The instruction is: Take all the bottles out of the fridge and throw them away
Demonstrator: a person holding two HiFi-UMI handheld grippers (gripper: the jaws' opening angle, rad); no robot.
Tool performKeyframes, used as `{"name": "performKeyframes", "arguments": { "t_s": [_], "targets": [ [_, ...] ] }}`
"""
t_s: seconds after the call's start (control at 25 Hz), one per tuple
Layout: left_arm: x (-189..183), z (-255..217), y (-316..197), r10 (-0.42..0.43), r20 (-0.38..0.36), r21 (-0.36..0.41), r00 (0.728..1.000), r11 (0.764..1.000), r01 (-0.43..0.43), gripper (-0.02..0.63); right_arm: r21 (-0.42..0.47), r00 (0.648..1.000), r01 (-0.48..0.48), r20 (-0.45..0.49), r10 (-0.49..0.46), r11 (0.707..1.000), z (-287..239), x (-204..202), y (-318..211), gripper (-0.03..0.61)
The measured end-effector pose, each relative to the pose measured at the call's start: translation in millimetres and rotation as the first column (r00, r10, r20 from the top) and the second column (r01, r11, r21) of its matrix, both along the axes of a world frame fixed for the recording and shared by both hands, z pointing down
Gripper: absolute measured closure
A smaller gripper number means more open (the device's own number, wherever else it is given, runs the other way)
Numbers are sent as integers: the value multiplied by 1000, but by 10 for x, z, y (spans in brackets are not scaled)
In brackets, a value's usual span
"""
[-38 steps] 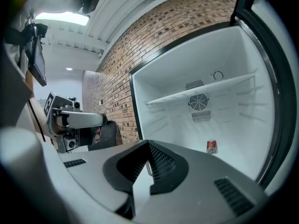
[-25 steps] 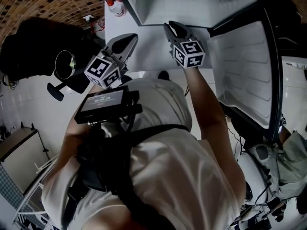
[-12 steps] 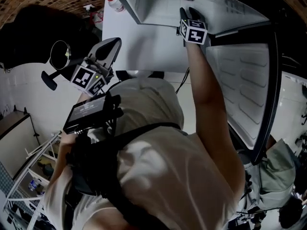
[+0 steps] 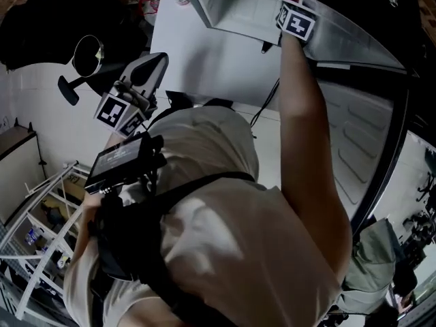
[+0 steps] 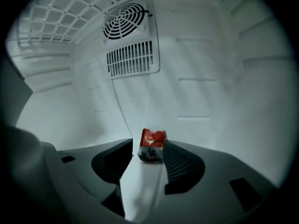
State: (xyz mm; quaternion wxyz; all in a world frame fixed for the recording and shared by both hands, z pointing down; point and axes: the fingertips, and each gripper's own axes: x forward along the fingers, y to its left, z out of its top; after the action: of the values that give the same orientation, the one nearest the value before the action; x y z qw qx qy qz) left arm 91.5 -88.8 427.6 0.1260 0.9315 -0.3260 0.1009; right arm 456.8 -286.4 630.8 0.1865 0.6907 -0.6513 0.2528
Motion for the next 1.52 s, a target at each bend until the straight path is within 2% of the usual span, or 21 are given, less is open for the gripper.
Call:
{"name": "performKeyframes", "arguments": {
  "t_s": [0.16, 0.28, 0.36, 0.4, 0.52, 0.6, 0.8, 0.92, 1.0, 1.12, 1.16, 1.28, 1.36, 1.52],
  "targets": [
    [-96, 48, 34, -37, 24, -10, 999, 999, 37, 614, -53, 1000, -30, 5, 30, 998, 213, 129, -114, 341],
    [-137, 39, 46, -67, 24, -25, 997, 997, 68, 614, 28, 995, -13, -98, 16, 1000, 111, 280, -296, 341],
    [-113, 11, 54, -65, 30, -33, 997, 997, 66, 614, 21, 992, -6, -122, 9, 1000, 148, 332, -313, 345],
    [-102, -1, 61, -62, 33, -35, 998, 997, 64, 614, -2, 993, -5, -119, 4, 1000, 204, 341, -290, 391],
    [-111, 0, 78, -66, 30, -36, 997, 997, 68, 614, -87, 996, 9, -91, -17, 996, 357, 311, -173, 451],
    [-127, 8, 63, -71, 22, -37, 997, 997, 72, 614, -104, 994, 41, -93, -51, 994, 299, 239, -111, 554],
    [-196, 93, -23, -74, 1, -20, 997, 997, 74, 614, -32, 979, 146, -139, -149, 989, -90, -13, 34, 554],
    [-121, 88, -49, -52, -12, -16, 999, 999, 52, 614, 32, 974, 200, -118, -195, 979, -284, -214, 184, 554],
    [-74, 78, -79, -48, -10, 5, 999, 999, 48, 614, 83, 971, 235, -70, -230, 968, -389, -425, 277, 554],
    [-36, 49, -113, -39, 33, 22, 999, 999, 38, 614, 117, 962, 273, -19, -273, 955, -447, -636, 511, 554],
    [34, 58, -92, -22, 26, 2, 999, 1000, 22, 614, 116, 960, 279, -19, -279, 953, -554, -627, 711, 554],
    [161, 86, -56, 24, -73, -29, 997, 999, -27, 614, 118, 947, 317, 13, -321, 941, -840, -857, 1343, 554],
    [12, 97, -92, 32, -92, -10, 995, 999, -33, 614, 127, 924, 378, 19, -383, 917, -866, -1291, 1491, 554],
    [-262, 110, -127, 8, -97, -2, 995, 1000, -8, 614, 152, 852, 517, 4, -523, 842, -1062, -2088, 1620, 554]
  ]
}}
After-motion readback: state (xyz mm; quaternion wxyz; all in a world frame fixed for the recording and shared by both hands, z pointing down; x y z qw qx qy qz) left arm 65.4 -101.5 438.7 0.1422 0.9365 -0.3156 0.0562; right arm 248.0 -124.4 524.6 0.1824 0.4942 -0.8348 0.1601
